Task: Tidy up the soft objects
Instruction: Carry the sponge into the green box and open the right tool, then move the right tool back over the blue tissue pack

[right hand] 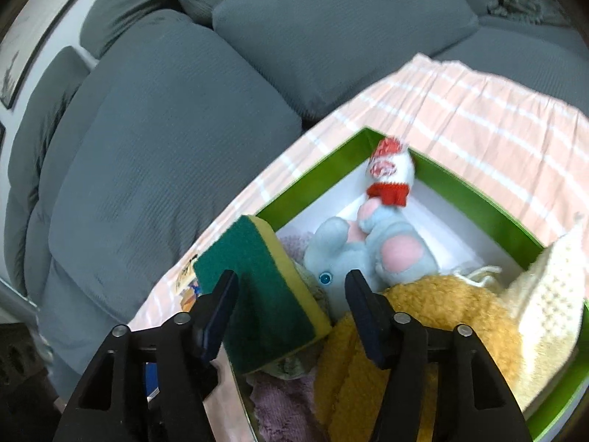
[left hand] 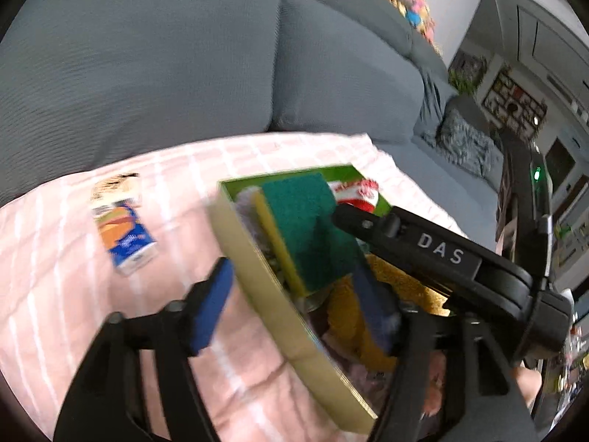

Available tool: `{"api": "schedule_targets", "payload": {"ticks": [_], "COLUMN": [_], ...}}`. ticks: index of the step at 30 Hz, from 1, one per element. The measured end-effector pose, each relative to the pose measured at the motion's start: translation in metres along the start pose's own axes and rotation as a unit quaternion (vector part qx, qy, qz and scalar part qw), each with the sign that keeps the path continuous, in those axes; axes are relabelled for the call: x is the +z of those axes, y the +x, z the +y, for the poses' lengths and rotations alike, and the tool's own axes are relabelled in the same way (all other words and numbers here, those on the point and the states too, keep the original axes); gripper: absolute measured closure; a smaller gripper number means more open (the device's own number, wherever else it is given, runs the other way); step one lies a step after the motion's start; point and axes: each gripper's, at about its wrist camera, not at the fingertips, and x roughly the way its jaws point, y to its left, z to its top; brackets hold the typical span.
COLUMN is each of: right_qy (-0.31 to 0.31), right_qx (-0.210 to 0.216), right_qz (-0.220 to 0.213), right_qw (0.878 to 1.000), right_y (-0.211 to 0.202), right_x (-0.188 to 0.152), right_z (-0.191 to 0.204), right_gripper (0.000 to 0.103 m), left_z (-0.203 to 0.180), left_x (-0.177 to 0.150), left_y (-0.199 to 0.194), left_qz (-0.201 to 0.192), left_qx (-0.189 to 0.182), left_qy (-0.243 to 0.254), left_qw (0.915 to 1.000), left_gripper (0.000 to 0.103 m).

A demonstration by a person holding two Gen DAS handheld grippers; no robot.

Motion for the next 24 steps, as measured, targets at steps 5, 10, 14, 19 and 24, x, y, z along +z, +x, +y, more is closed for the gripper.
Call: {"api": "schedule_targets", "payload": {"ticks": [5,10,14,19,24], "right_qy": [-0.031,-0.054,-0.076,-0.104,-0.129], "right_qx": [-0.014,-0.008,-0.005,-0.007,0.015], "right_qz": [-0.036,-0.058,-0.054,-0.054,-0.053], "right_qw": [0.999,0.997,0.996,0.993,0.990], "right_y": [-0.020,-0.034,-0.033,-0.030,-0.030], "right_x": [-0.009,-0.020,-0.029,-0.040,-0.056], "right_z": [0.009,0.023,0.037,0.058,0.083], "right_gripper": [0.025,0.018,0.016,0.016,0.016], "left_z": [0.026,0.058,0.091,0.132,0.167], "left_x": [-0.019,-0.043,-0.061,-0.084,-0.095], "left_y": [-0.039,-0.076,-0.102,-0.120,-0.119], "left_qz": [-0.033,-0.055,-0.069,-0.098,-0.084], "left_qx": [0.015,0.039,0.083,0.103,0.143], "left_qy": [-0.024,-0.043,-0.068,-0.120,-0.186], "left_qw": [0.9991,0.9968,0.9918,0.9826,0.9685], "left_gripper": [0.023,0.021,0.020,0.020,0.020]}}
